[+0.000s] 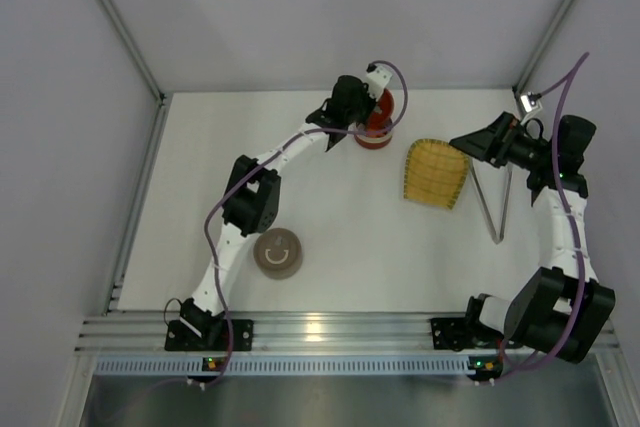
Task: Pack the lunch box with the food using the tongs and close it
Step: Move the packing box to the center of the board.
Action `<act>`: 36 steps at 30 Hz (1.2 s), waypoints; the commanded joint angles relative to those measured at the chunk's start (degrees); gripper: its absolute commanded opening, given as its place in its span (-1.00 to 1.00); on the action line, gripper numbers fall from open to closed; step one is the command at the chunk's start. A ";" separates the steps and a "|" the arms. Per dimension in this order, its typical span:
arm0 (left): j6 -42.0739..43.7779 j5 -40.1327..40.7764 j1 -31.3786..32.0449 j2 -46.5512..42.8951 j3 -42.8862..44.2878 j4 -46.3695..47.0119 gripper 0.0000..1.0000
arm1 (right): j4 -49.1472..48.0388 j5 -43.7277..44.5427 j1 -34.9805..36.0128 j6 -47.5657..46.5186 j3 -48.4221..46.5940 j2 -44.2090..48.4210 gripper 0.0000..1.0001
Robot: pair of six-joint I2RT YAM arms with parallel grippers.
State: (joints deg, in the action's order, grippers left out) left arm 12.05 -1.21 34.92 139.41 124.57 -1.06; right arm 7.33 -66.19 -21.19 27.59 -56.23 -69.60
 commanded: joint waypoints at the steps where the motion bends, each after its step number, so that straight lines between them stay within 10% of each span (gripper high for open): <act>1: -0.54 -1.07 -0.02 2.00 2.08 4.84 -1.00 | 1.02 -1.57 -0.87 -2.37 0.24 0.44 0.97; 28: 2.80 -7.41 2.79 -18.03 -11.28 -41.74 -1.00 | 6.82 -2.18 -0.87 -7.29 -1.34 -0.53 0.99; 36: 2.98 0.59 2.88 -12.79 12.14 -56.66 -1.00 | 6.64 -2.10 -0.87 -7.29 -0.46 0.17 0.99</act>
State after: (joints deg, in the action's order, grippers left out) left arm 14.94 -3.99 38.04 125.34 126.04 -50.74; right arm 13.43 -67.22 -21.19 22.04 -55.90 -70.78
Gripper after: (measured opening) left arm 0.075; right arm 0.992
